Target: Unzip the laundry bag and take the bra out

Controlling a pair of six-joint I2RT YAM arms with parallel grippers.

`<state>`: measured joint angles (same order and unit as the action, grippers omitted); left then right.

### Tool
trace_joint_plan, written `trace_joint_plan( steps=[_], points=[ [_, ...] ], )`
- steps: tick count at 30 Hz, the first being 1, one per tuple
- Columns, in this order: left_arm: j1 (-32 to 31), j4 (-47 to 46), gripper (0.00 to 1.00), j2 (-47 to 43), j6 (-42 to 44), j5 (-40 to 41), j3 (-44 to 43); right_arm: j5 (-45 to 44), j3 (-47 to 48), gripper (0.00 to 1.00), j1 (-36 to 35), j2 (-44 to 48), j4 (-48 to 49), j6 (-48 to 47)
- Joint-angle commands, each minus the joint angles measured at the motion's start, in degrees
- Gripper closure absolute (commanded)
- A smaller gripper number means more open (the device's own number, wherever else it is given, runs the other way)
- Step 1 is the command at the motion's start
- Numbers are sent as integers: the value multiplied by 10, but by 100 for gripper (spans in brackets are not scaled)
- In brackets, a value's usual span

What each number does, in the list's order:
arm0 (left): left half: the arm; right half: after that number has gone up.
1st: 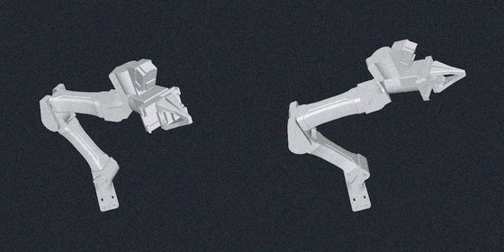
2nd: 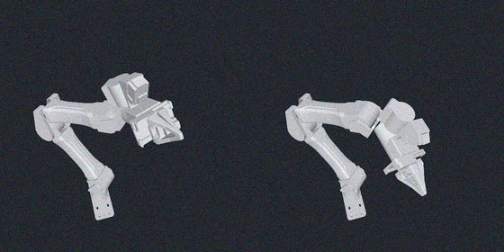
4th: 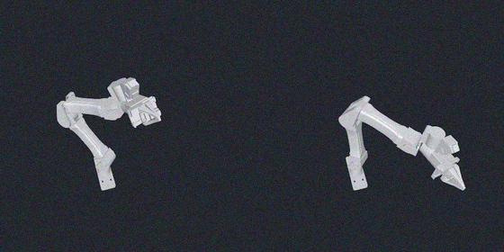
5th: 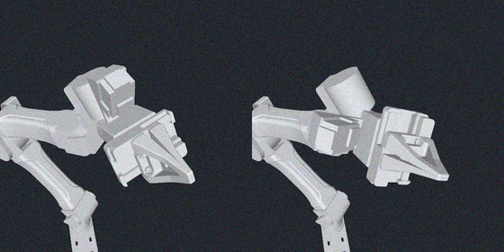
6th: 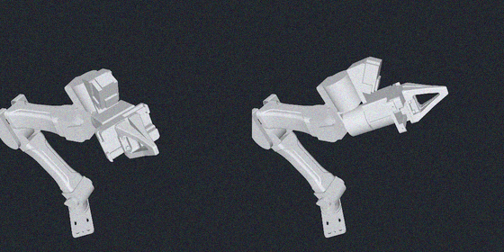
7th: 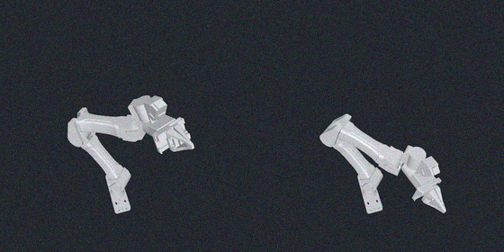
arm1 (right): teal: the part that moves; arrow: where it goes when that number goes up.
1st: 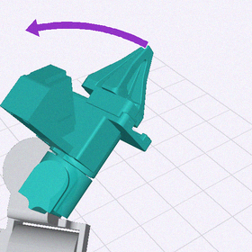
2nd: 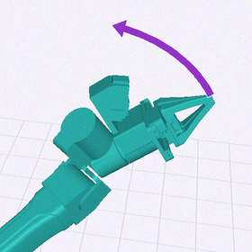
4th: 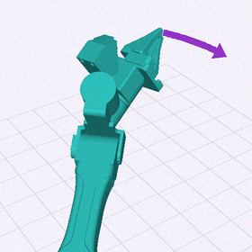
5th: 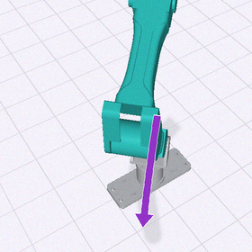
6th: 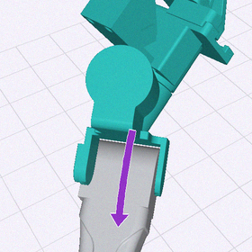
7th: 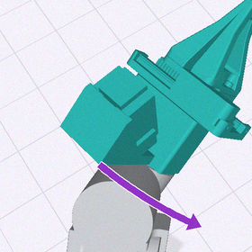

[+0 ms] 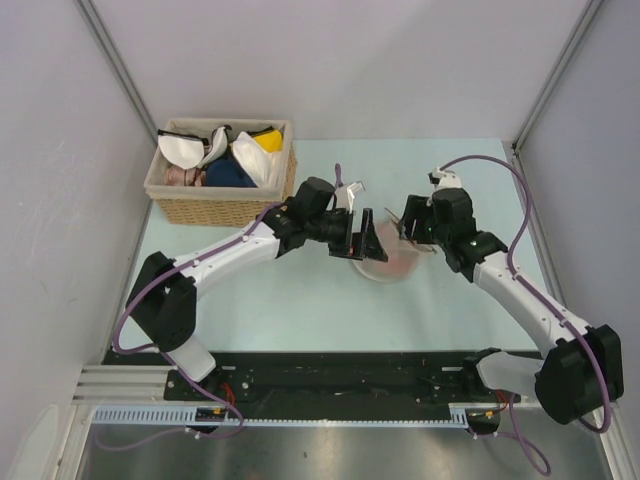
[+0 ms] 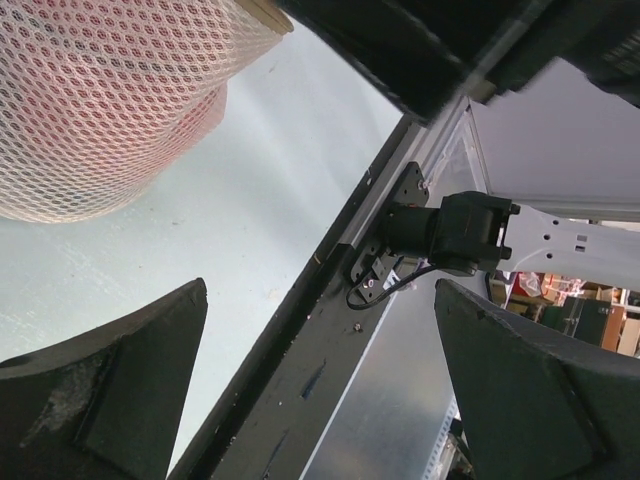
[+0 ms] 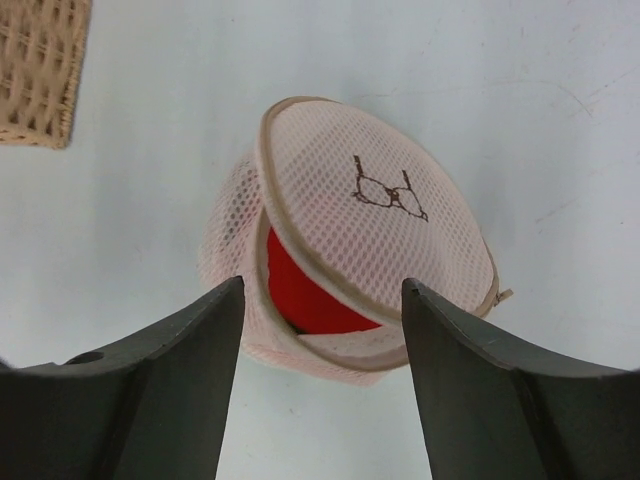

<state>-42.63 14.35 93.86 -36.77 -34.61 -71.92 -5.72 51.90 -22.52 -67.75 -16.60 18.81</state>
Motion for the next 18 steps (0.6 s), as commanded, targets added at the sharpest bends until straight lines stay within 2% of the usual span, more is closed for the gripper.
trace_joint_plan(
  steps=[1,4,6,7,9,10,13,18],
  points=[
    [-3,-5,0,-9,15,-20,-8,-11,14,32,7,-50,26,-6],
    [-3,6,0,-11,21,-24,-8,-4,15,34,9,-72,20,15],
    [-3,9,0,-21,25,-23,-2,10,15,40,8,-66,27,22],
    [-3,-1,0,-25,23,-21,2,7,15,56,7,-61,30,28],
    [-3,-12,0,-30,19,-25,8,-5,15,78,6,-48,33,40],
    [-3,-13,0,-28,17,-30,5,-9,15,98,3,-31,32,44],
    [-3,5,0,-18,26,-34,-12,-17,8,100,1,8,38,52],
    [-3,4,0,-17,25,-34,-18,22,6,100,3,56,41,57]
  ],
)
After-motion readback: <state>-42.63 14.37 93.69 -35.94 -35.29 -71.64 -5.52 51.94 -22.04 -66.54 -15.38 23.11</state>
